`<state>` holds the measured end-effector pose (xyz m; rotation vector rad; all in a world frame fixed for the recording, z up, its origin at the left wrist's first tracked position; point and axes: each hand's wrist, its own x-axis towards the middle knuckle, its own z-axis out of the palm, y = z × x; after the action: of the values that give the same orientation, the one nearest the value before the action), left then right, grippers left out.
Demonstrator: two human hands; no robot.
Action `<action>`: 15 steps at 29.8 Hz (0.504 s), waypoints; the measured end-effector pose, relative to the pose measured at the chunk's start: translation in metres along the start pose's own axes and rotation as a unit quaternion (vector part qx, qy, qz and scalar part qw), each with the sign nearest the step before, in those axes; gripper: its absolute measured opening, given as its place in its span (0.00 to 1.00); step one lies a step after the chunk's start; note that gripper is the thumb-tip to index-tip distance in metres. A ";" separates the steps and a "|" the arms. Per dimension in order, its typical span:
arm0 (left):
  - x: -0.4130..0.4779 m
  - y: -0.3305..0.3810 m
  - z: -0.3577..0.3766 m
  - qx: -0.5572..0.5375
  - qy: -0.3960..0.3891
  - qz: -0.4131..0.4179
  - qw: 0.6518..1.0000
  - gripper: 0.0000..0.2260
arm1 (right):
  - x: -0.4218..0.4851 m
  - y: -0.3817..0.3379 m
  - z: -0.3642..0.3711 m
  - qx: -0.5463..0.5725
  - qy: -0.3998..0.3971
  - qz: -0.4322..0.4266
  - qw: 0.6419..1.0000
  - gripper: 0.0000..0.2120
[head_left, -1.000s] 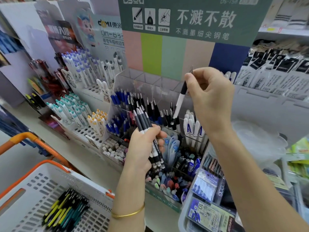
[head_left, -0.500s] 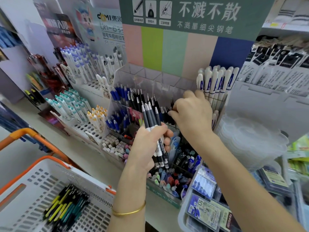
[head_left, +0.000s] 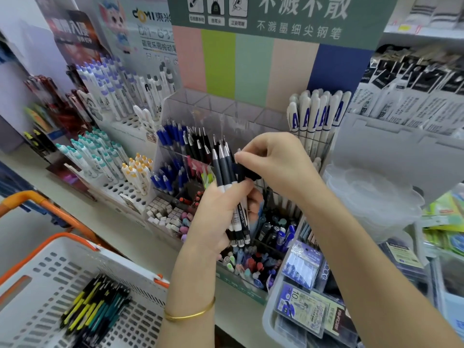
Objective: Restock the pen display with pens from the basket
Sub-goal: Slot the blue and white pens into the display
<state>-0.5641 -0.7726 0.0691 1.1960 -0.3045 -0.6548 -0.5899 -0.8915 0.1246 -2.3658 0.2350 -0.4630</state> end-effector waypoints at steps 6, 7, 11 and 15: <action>0.001 0.009 -0.006 -0.046 0.041 -0.010 0.998 0.09 | 0.004 0.002 0.001 0.082 0.158 0.004 0.984 0.07; 0.002 0.007 -0.007 -0.037 0.057 -0.013 0.998 0.09 | 0.006 0.002 -0.002 0.099 0.190 0.005 0.977 0.07; 0.002 0.002 -0.008 -0.010 0.103 -0.033 0.994 0.12 | 0.012 0.005 -0.019 0.128 0.293 -0.021 0.947 0.06; 0.005 -0.004 -0.012 0.009 0.094 -0.032 0.995 0.17 | 0.009 0.012 -0.010 0.030 0.273 -0.038 0.961 0.05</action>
<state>-0.5549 -0.7675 0.0609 1.2796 -0.1147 -0.5908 -0.5859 -0.9091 0.1261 -2.1467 0.3727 -1.1413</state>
